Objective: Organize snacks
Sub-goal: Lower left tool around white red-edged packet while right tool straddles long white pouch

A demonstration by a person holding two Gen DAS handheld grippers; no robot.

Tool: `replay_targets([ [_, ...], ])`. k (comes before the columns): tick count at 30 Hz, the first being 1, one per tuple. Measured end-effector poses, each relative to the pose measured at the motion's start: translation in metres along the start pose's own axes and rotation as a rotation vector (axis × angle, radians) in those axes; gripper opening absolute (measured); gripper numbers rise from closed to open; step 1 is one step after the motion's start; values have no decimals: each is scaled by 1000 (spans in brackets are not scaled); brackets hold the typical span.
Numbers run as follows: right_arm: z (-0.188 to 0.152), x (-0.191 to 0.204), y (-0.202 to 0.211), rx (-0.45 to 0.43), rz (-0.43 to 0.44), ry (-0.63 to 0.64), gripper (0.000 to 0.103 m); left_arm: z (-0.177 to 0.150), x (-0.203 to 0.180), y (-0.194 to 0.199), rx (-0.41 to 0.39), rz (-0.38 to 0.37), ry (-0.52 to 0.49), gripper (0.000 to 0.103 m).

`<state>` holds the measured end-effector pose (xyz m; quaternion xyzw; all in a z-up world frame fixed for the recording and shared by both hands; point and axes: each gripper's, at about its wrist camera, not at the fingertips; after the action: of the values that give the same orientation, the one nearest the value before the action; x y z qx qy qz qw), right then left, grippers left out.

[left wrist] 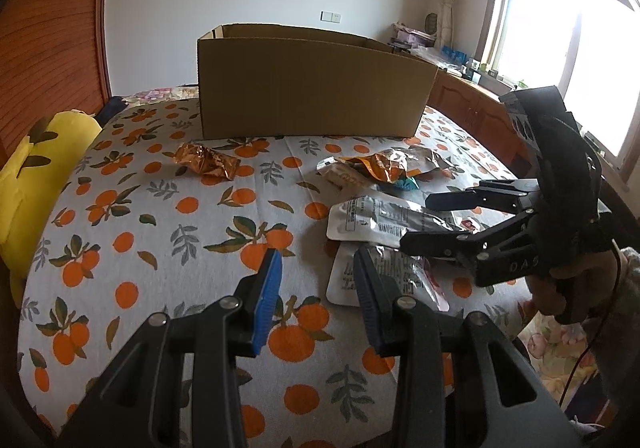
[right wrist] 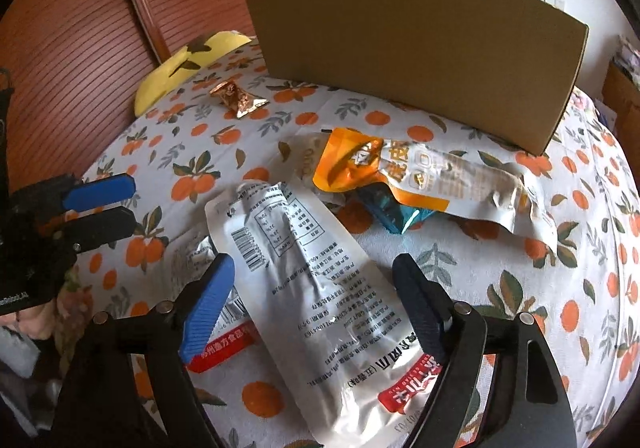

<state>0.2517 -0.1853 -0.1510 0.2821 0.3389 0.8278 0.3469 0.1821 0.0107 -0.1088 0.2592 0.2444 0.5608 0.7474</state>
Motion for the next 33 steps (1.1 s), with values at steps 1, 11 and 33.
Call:
replay_targets([
  [1,0,0,1,3,1,-1,81,-1,0,1,1,-1,0,37],
  [11,-9,-5,14,19,17,-35,51,-2,-2,-1,2,-23,5,37],
  [33,-40,-20,42,-57,-18,-102,49,0,-59,-46,106,-11,-147,63],
])
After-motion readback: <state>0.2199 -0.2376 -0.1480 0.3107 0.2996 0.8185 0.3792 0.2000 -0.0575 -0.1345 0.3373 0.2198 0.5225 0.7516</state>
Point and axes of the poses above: each gripper's, at about its wrist camera, not at the fingertips, and y roughly against the way its jaws point, x to its left, z to its top, and after that the axes turned 7 degrees about z, right-handed
